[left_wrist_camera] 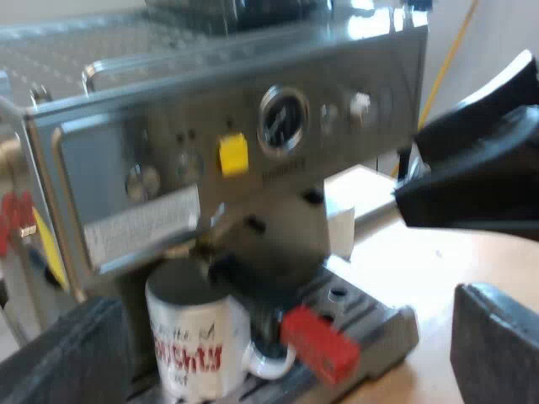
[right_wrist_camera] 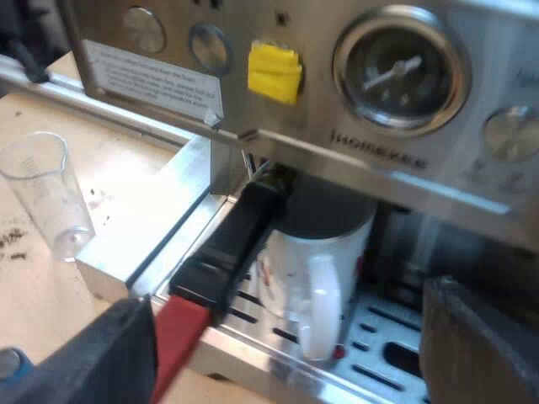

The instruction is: Place mug into machine

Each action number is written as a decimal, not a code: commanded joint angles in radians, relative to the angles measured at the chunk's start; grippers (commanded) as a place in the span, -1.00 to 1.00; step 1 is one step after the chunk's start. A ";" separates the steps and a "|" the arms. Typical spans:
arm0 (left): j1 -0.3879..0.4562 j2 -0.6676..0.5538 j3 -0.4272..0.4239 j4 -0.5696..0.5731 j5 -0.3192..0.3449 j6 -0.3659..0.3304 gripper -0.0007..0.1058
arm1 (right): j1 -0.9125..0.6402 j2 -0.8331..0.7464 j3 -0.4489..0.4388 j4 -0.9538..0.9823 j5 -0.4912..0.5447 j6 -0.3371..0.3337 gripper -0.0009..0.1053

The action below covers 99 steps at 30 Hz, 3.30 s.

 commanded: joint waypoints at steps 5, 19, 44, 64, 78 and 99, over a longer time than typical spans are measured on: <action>0.009 0.163 -0.131 -0.064 -0.090 -0.058 0.47 | -0.162 -0.129 -0.010 0.034 -0.159 -0.099 0.30; 0.502 0.491 -0.356 -0.062 0.167 -0.040 0.47 | -0.851 -0.352 -0.010 0.246 -0.506 -0.113 0.30; 0.531 0.084 -0.356 0.336 0.056 0.049 0.47 | -1.259 -0.871 0.132 0.569 -0.623 -0.225 0.30; 0.534 -0.183 -0.282 0.618 -0.198 0.068 0.47 | -1.259 -1.181 0.379 0.567 -0.630 -0.129 0.30; 0.534 -0.180 -0.007 0.279 -0.159 0.058 0.47 | -1.259 -1.181 0.596 0.512 -0.630 -0.181 0.30; 0.534 -0.180 0.088 0.243 -0.110 0.058 0.47 | -1.259 -1.181 0.618 0.524 -0.630 -0.179 0.30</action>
